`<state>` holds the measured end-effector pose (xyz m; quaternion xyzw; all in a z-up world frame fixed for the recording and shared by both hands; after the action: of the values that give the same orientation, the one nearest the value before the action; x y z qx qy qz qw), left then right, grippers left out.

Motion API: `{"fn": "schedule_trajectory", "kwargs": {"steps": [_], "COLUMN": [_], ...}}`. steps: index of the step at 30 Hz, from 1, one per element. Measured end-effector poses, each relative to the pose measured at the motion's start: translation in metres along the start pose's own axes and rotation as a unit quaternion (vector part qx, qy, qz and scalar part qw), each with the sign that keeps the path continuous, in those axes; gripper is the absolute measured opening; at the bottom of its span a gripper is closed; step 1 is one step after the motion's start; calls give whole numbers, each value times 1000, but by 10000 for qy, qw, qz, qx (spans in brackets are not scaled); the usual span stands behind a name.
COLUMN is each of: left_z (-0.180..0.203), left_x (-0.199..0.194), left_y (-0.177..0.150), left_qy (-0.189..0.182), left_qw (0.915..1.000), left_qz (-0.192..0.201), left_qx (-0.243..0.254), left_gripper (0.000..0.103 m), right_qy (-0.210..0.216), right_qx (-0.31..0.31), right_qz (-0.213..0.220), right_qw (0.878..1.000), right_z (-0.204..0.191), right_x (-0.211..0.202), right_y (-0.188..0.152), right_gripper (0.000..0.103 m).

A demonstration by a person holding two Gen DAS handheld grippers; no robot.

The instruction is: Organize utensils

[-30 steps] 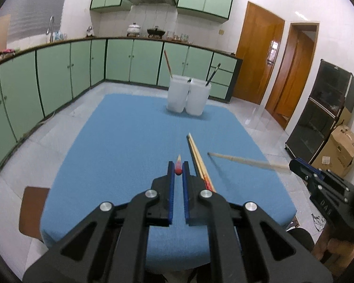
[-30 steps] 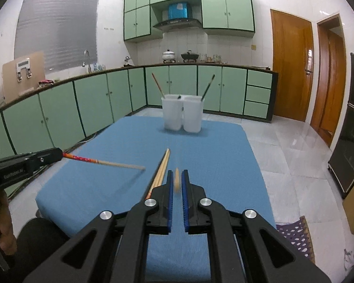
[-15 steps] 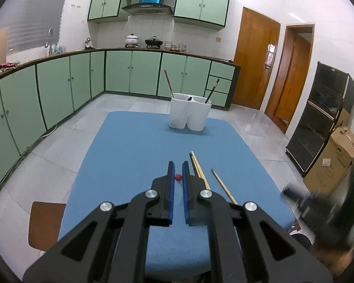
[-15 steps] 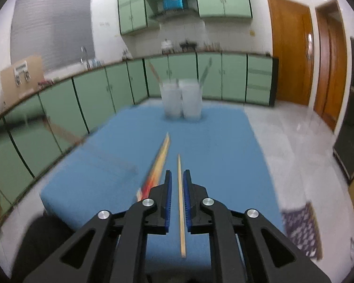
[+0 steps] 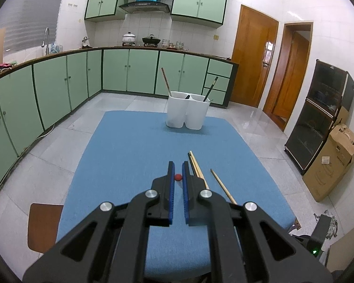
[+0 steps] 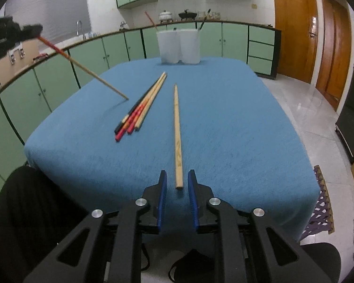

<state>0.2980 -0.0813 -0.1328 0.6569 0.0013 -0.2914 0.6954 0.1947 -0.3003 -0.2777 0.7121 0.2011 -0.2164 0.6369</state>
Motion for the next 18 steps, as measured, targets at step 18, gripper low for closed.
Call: {"fn": "schedule_trajectory", "kwargs": {"steps": [18], "left_z": [-2], "left_x": [-5], "left_y": [9], "left_qy": [26], "left_qw": [9999], "left_qz": [16], "left_qx": [125], "left_gripper": [5], "right_qy": [277], "right_qx": [248], "right_qz": [695], "right_qw": [9969], "right_z": [2], "right_x": [-56], "right_y": [94], "right_gripper": [7]}}
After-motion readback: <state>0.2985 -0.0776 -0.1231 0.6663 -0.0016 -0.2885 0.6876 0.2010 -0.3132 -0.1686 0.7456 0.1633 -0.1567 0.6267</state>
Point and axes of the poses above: each gripper's, at about its wrist camera, not at the fingertips, and x roughly the way its jaws point, z to its right, y to its top, the point moved 5 cm from there along x, roughly the way its jaws point, and after that the axes turned 9 degrees about z, right-handed, at the moved point
